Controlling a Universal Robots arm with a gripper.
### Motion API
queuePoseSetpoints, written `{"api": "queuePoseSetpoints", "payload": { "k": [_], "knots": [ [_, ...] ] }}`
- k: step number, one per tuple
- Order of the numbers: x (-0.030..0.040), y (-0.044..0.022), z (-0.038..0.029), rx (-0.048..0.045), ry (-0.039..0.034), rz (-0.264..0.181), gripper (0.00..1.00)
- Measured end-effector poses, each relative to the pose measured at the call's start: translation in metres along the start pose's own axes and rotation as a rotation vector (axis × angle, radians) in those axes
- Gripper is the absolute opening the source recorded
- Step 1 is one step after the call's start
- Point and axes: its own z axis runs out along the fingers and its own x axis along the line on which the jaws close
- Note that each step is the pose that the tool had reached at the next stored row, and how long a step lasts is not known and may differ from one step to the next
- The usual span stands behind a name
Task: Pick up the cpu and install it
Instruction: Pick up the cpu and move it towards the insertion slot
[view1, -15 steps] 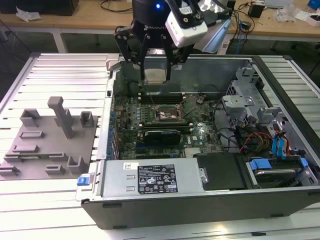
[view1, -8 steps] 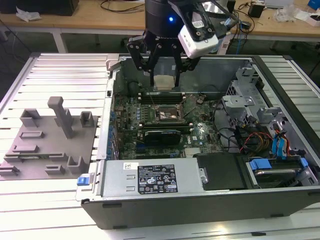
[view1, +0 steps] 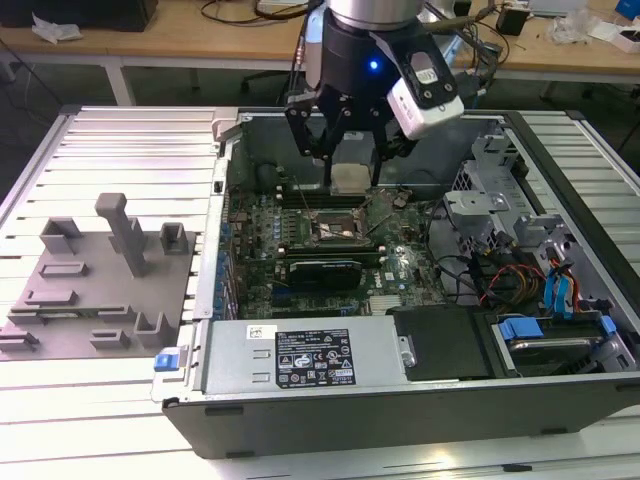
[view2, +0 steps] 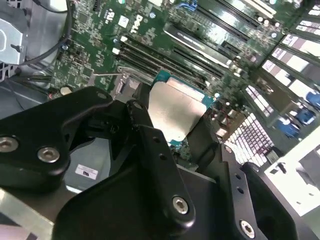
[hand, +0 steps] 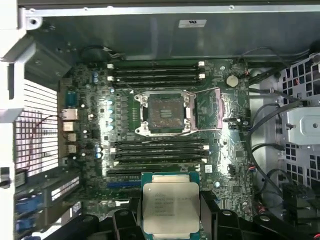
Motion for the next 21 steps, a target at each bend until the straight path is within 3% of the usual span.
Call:
{"api": "queuePoseSetpoints", "payload": {
  "k": [6,15,21],
  "knots": [
    [-0.0041,0.0068,0.0134,-0.002,0.0,0.0,0.55],
    [-0.0026,0.0337,0.0375,-0.0066,0.0002,0.0,0.55],
    [-0.0008,0.0456,0.0516,-0.0066,0.0002,0.0,0.55]
  ]
}}
